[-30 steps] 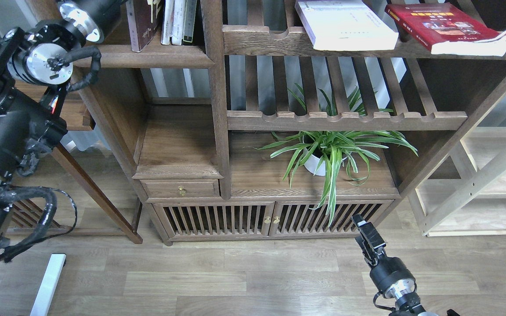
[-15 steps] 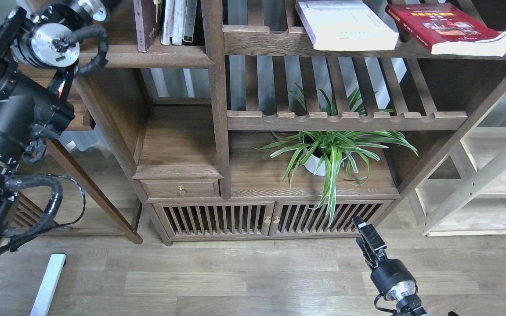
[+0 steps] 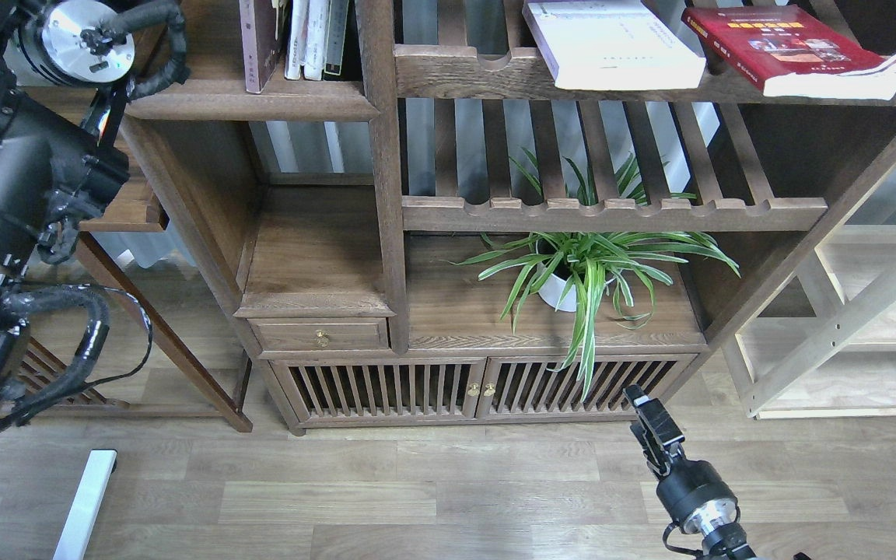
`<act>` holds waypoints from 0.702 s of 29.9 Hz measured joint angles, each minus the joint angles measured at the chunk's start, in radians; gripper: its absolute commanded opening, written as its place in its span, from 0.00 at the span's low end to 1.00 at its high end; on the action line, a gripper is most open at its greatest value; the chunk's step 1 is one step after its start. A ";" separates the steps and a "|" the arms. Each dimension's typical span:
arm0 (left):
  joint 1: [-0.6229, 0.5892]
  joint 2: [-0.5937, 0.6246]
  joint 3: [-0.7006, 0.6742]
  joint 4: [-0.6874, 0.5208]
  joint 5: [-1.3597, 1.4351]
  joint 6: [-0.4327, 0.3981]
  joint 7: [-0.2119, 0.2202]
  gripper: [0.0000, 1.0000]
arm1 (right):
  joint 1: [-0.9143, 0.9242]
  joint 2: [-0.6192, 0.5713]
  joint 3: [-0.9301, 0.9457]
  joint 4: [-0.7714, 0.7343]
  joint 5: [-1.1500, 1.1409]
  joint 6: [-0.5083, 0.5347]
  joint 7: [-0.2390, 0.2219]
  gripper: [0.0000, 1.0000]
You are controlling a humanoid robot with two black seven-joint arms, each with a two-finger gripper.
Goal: Organize books on shelf
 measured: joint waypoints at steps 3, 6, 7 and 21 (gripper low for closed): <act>-0.010 -0.001 0.000 0.000 -0.002 0.000 -0.005 0.42 | 0.000 0.000 0.000 -0.001 0.000 0.000 0.000 0.99; -0.014 -0.003 -0.001 -0.006 -0.006 0.000 -0.008 0.42 | 0.000 0.001 0.000 -0.001 -0.001 0.000 0.000 0.99; -0.015 -0.003 -0.002 -0.011 -0.008 0.000 -0.010 0.42 | 0.000 0.001 0.000 -0.001 -0.001 0.000 0.000 0.99; 0.048 0.054 -0.015 -0.175 -0.017 0.006 -0.011 0.44 | 0.000 -0.026 0.002 0.009 0.007 0.000 -0.003 0.99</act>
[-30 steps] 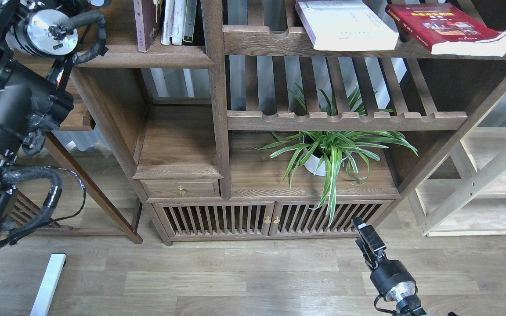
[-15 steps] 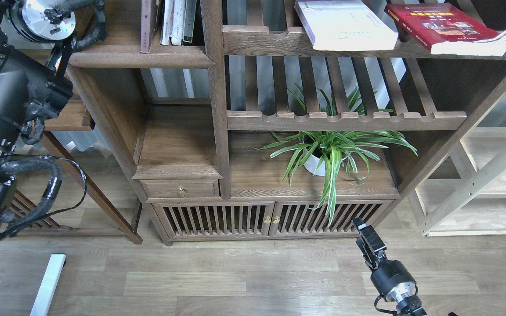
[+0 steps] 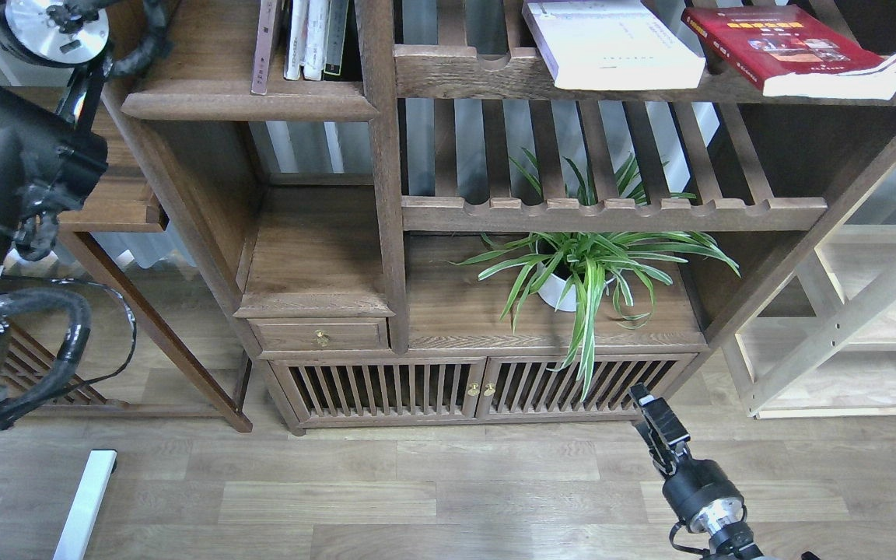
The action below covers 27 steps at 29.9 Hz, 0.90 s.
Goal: Organize books on shelf
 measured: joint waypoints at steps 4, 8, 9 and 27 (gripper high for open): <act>0.045 0.029 0.000 -0.059 -0.006 0.001 0.002 0.47 | 0.006 -0.016 -0.003 0.015 0.015 0.000 0.000 0.99; 0.111 0.057 -0.006 -0.144 -0.014 0.001 0.001 0.49 | 0.008 -0.018 -0.005 0.049 0.020 0.000 0.001 0.99; 0.132 0.066 -0.012 -0.171 -0.015 0.000 0.001 0.49 | 0.009 -0.018 -0.005 0.055 0.020 0.000 0.002 0.99; 0.403 0.111 -0.124 -0.481 -0.052 -0.006 0.006 0.84 | 0.044 -0.032 -0.003 0.122 0.020 0.000 0.004 0.97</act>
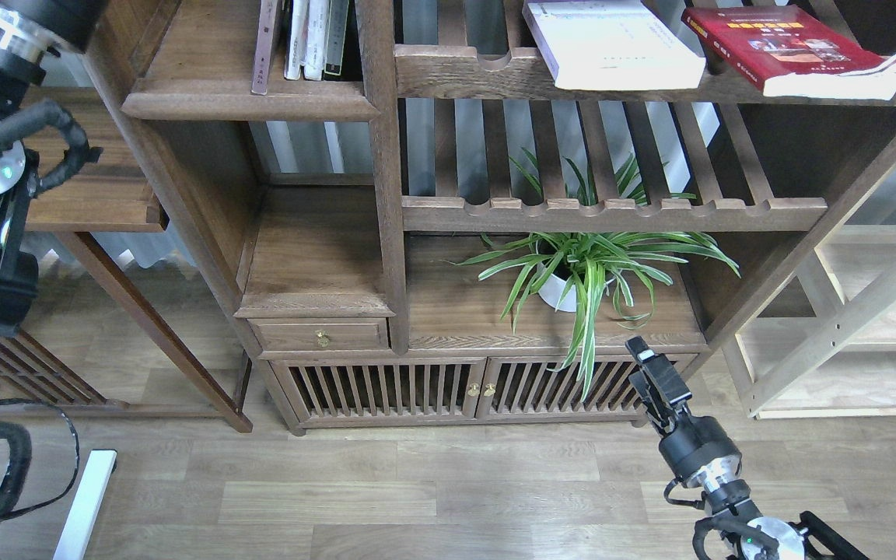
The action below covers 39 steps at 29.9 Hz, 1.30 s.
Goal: Organize books on shelf
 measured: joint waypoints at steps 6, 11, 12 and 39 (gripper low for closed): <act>0.026 0.000 -0.025 -0.043 -0.001 0.002 -0.004 0.99 | 0.000 0.002 0.000 0.002 0.000 0.000 0.002 0.98; 0.046 -0.001 -0.041 -0.077 -0.013 -0.011 -0.008 0.99 | -0.013 -0.015 -0.003 0.002 -0.005 0.000 0.002 0.99; 0.053 -0.001 -0.044 -0.086 -0.017 -0.013 -0.008 0.99 | -0.017 -0.026 -0.005 0.002 -0.007 0.000 0.000 0.99; 0.155 -0.012 -0.082 -0.090 -0.327 -0.219 -0.005 0.99 | 0.057 -0.049 0.129 0.033 0.024 0.000 0.014 1.00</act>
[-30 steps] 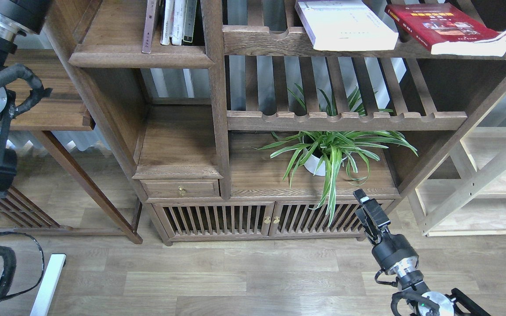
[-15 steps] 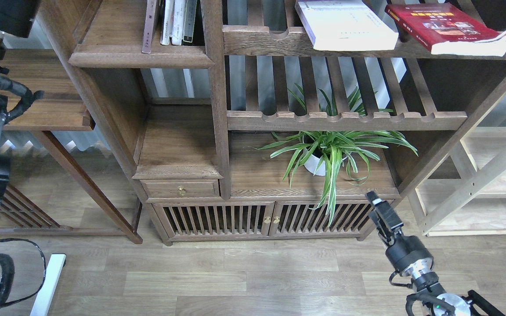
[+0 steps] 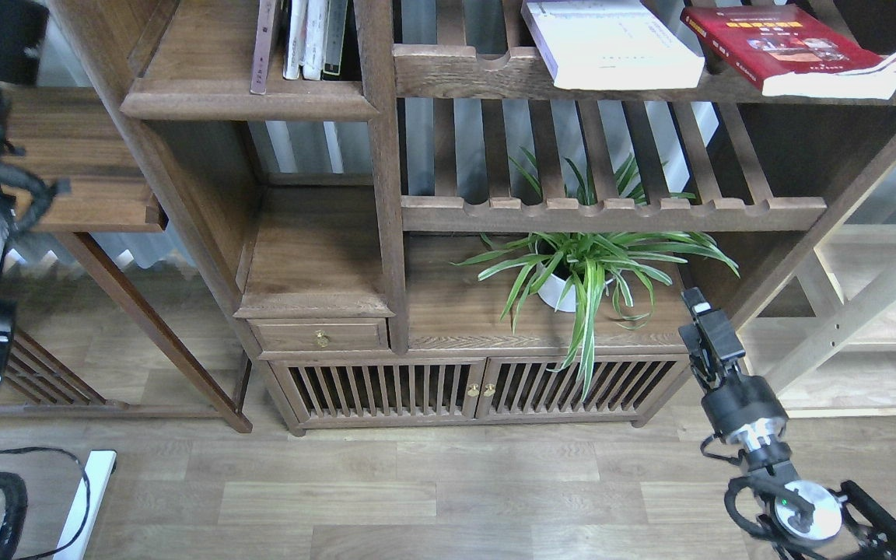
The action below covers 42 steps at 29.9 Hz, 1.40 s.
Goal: Organize books on shelf
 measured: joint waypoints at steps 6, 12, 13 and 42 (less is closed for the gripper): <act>0.038 -0.003 0.003 0.002 -0.005 0.000 0.013 0.99 | 0.057 -0.023 0.013 0.000 0.042 0.000 -0.005 1.00; 0.068 -0.032 0.011 0.000 -0.005 0.000 0.067 0.99 | 0.071 -0.034 0.019 0.003 0.051 0.000 -0.009 1.00; 0.076 -0.041 0.014 0.002 -0.005 0.000 0.071 0.99 | 0.076 -0.036 0.019 0.003 0.051 0.000 -0.009 1.00; 0.371 -0.081 0.020 0.064 -0.034 0.000 0.049 0.99 | 0.047 -0.116 0.209 0.193 0.046 0.000 -0.014 1.00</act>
